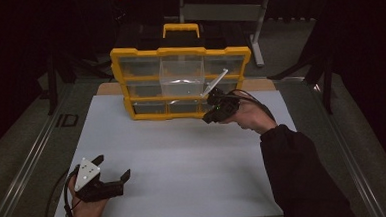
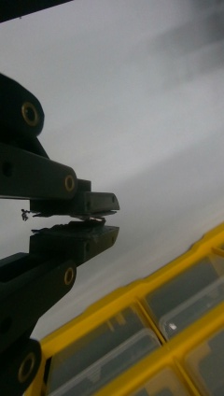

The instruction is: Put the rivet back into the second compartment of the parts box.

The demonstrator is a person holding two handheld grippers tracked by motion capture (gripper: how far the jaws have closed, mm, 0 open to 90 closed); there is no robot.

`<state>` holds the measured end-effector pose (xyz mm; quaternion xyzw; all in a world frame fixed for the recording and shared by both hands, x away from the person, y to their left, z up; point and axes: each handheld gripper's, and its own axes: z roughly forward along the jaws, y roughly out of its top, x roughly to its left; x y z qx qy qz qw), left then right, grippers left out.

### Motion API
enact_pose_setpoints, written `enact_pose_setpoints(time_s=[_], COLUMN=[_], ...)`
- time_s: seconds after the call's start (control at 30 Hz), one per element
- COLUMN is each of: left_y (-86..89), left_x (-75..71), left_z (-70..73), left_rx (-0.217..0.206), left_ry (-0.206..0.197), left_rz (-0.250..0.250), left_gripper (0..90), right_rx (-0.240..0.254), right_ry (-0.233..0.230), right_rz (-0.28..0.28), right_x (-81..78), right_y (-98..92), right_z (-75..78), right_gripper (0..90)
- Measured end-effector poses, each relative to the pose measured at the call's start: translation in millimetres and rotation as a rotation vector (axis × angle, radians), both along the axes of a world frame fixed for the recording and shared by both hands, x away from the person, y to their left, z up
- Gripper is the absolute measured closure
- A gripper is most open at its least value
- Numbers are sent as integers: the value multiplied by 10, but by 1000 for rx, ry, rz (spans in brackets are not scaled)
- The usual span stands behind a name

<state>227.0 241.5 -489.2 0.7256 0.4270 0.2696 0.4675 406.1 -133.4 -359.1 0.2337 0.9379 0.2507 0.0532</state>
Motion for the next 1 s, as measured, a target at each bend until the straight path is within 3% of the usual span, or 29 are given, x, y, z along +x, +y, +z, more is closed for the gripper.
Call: enact_pose_setpoints(time_s=[0.43,1.0], left_y=[-4,-3], left_x=[-4,-4], left_z=[1,3], left_rx=[-8,-6], left_ry=[-10,-9], left_rz=[-5,-14], left_gripper=[0,0], right_rx=[32,24], right_ry=[-11,-13], right_rz=[-8,-14], right_x=[86,179], right_y=[-3,-46], right_z=[311,597], right_gripper=[831,831])
